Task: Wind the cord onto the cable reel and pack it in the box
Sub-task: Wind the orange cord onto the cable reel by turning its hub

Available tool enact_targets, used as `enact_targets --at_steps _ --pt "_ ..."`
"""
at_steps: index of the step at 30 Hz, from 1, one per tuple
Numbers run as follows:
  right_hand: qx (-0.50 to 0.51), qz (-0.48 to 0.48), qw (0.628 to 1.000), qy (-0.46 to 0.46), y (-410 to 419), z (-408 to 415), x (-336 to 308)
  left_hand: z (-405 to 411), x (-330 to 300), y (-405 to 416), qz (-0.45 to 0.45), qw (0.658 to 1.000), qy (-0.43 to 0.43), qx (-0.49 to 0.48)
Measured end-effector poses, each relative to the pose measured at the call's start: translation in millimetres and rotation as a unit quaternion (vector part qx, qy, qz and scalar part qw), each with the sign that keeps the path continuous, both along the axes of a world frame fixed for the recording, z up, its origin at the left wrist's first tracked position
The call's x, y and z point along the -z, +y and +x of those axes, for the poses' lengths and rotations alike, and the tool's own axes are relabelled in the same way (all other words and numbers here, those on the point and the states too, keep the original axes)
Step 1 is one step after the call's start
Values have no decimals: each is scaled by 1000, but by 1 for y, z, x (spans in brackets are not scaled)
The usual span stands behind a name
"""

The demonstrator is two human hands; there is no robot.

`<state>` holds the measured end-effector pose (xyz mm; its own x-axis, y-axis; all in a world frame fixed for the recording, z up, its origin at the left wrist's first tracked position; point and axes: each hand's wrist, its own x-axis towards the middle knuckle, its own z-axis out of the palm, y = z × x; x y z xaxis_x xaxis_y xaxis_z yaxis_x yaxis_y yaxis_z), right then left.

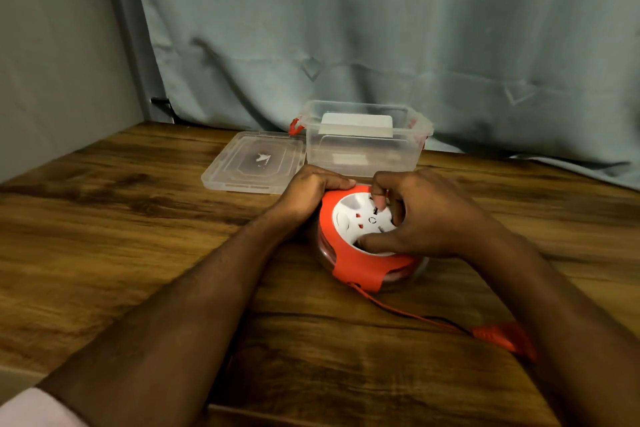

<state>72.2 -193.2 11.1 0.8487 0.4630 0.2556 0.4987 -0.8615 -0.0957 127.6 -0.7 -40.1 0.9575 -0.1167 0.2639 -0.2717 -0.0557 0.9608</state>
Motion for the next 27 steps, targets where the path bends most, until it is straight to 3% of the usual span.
enact_targets --at_steps 6,11,15,22,27 --pt "14 28 1000 0 10 1 7 -1 -1 0 8 1000 -4 9" --pt "-90 105 989 48 -7 3 -2 0 0 2 3 1000 8 11" --pt "-138 82 982 104 -21 11 -7 2 2 4 14 1000 9 15" --pt "-122 107 971 177 -24 10 -6 7 5 5 55 998 3 18" --pt "-61 79 989 111 -14 2 -6 5 3 3 36 999 27 12"
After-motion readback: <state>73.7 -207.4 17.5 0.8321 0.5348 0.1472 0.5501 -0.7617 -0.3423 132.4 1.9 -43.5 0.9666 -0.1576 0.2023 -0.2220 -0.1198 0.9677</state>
